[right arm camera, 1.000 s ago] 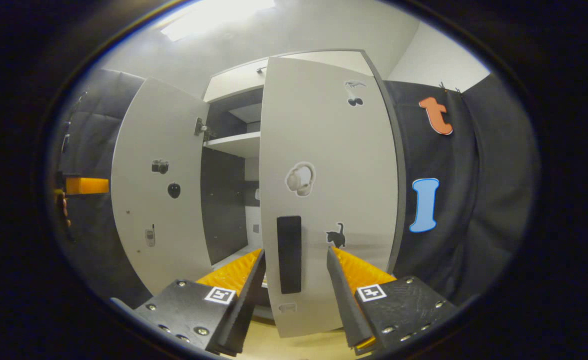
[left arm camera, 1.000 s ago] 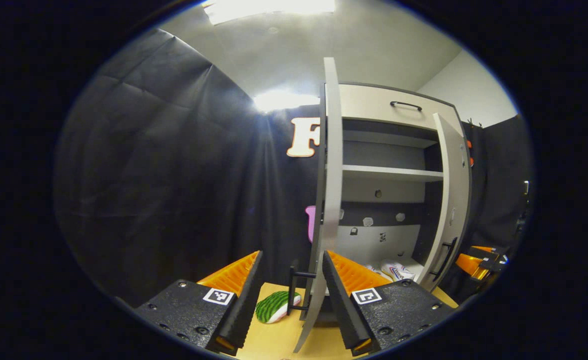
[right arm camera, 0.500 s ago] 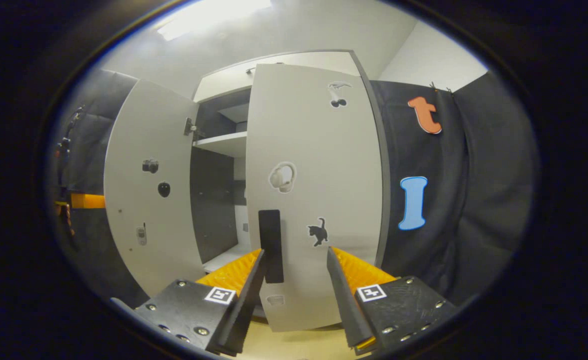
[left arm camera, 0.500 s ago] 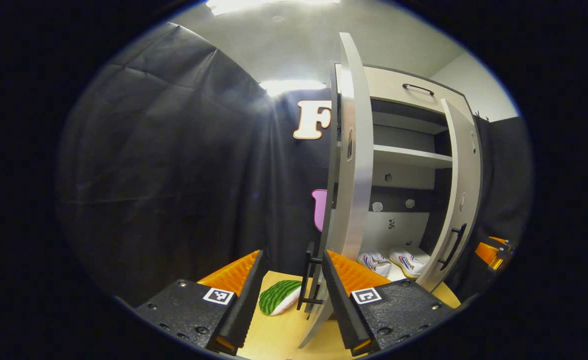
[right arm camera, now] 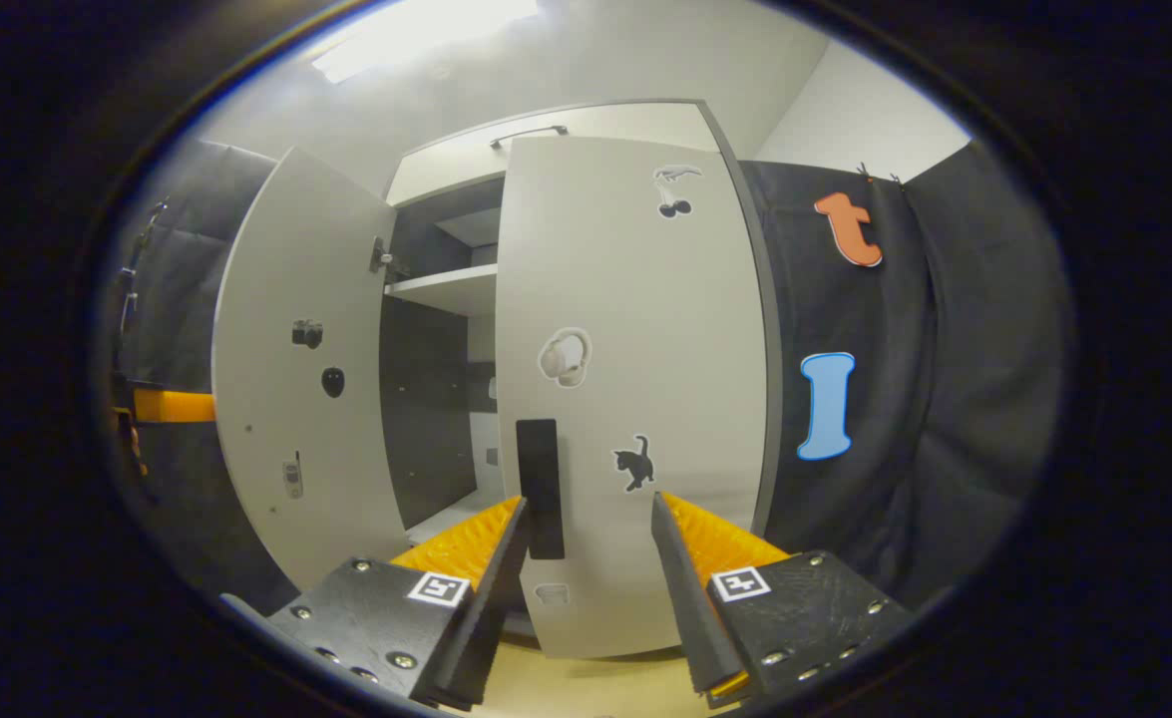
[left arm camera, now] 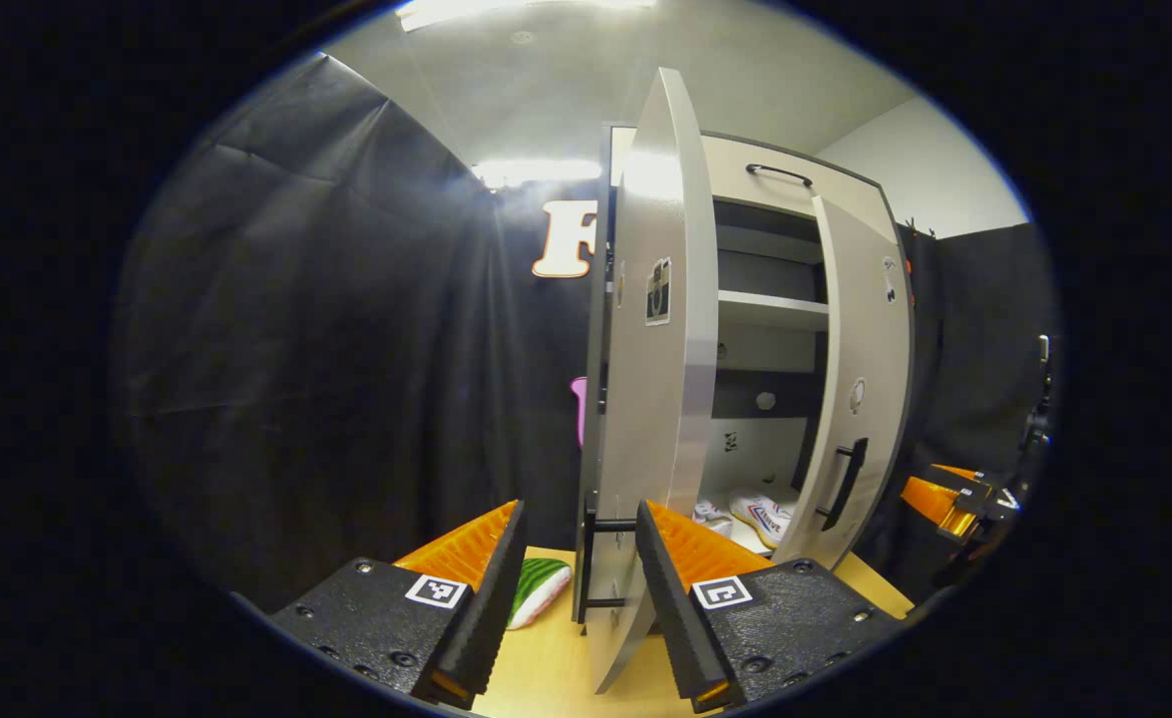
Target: Grab one shoe with the right hand and put it into the shoe cabinet, grab the other shoe with the left hand and put it into the shoe cabinet; then close the right door with the right hand and the left door with the left hand.
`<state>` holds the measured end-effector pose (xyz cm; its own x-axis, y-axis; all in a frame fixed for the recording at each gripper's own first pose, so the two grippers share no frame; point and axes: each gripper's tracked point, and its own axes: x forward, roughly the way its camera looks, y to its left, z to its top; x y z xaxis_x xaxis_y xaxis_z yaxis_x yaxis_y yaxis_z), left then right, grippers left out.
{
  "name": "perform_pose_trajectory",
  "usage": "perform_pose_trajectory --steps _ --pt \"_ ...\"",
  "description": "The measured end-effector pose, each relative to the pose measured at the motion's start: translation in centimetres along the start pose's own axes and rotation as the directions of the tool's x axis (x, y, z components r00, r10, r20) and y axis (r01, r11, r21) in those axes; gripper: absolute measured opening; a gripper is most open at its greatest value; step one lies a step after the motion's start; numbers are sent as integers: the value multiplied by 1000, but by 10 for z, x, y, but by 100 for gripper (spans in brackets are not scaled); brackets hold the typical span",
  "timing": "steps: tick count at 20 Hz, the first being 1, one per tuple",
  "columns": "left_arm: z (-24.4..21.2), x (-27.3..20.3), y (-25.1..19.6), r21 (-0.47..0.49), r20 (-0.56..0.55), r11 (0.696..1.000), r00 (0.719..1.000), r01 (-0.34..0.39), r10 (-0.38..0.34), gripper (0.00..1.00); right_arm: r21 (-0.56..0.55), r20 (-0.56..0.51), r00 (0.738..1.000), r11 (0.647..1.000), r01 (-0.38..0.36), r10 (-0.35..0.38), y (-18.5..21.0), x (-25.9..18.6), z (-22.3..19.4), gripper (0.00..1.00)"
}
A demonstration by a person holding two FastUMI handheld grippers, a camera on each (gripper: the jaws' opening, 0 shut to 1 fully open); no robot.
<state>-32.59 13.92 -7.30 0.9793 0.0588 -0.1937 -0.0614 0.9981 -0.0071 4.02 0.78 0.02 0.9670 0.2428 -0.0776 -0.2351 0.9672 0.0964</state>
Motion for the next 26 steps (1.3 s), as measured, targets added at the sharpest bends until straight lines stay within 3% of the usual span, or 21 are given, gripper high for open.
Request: perform_pose_trajectory --steps 1,5,6,8,13,15,16,20,21,23,24,25,26 --pt "0 1 -8 -8 1 1000 1000 28 -28 68 -3 0 1000 1000 -1 1 0 0 0 70" --pt "-4 11 -45 9 2 993 993 117 -117 68 -13 2 1000 1000 8 -8 -3 -4 0 73" --pt "-3 14 -50 22 6 992 992 127 -127 63 -13 3 1000 1000 12 -12 -4 -6 0 70" --pt "-2 21 -55 39 14 991 992 128 -129 68 -13 4 1000 1000 20 -20 -8 -8 1 70" --pt "-1 28 -68 -17 23 987 987 161 -161 68 -17 6 999 999 35 -35 -17 -8 2 70" --pt "-4 32 -78 -26 20 980 980 196 -196 63 -15 10 999 999 37 -37 -19 -8 3 70" --pt "-5 34 -83 -25 18 976 976 216 -215 72 -14 12 999 999 37 -37 -19 -7 5 71" --pt "-10 38 -104 -8 0 964 964 266 -266 63 -6 17 999 999 41 -41 -21 -6 6 70" --pt "-11 40 -107 -2 -3 962 962 272 -272 63 -6 17 999 999 44 -44 -21 -5 5 70" --pt "-15 42 -113 2 -10 959 959 285 -285 73 -3 17 999 999 49 -49 -23 -5 5 70" --pt "-15 43 -114 -2 -11 957 957 290 -290 64 -2 16 998 999 52 -52 -23 -6 4 74" --pt "-14 45 -117 -7 -10 955 955 297 -297 64 -2 19 998 998 56 -56 -24 -6 5 70" --pt "-13 46 -120 -12 -7 952 952 305 -305 68 -3 22 998 998 59 -59 -24 -6 7 73"
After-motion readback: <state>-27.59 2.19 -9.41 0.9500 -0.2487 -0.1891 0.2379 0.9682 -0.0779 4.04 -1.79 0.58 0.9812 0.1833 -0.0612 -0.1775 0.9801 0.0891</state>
